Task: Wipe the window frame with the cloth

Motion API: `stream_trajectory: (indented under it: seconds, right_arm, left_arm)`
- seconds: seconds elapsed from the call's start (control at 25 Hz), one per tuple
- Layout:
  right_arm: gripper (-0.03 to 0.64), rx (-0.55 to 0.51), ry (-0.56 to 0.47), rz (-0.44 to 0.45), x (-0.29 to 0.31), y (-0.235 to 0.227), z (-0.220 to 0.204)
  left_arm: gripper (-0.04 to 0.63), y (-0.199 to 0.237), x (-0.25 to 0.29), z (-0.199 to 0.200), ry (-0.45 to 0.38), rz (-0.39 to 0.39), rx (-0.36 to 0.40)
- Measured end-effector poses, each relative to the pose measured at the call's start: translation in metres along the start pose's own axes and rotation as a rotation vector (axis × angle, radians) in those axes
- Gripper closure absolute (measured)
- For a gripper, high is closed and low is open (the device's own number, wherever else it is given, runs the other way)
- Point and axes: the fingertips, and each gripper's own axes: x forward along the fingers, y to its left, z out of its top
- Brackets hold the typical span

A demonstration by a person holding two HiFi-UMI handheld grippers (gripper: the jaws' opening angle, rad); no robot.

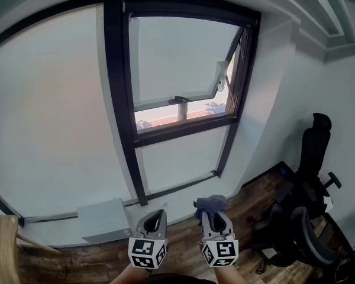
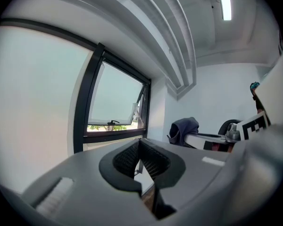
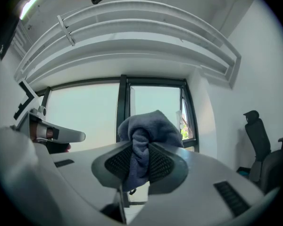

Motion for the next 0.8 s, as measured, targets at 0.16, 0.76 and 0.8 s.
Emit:
stream_trajectory:
  seconds: [0.16, 0.76, 0.8]
  right_arm:
    - [0.534, -0.001, 0.002, -0.008, 0.007, 0.015, -0.004]
    - [0.534, 0.004, -0.042, 0.010, 0.060, 0.003, -0.008]
    - [0.534, 0.005, -0.043, 0.010, 0.067, -0.003, -0.008]
  left_arm:
    - [0.588, 0.017, -0.004, -0.001, 0.000, -0.007, 0.000]
    - [0.588, 0.052, 0.029, -0.009, 0.016, 0.016, 0.004]
    - [0.588, 0.054, 0.037, -0.008, 0.014, 0.018, 0.007]
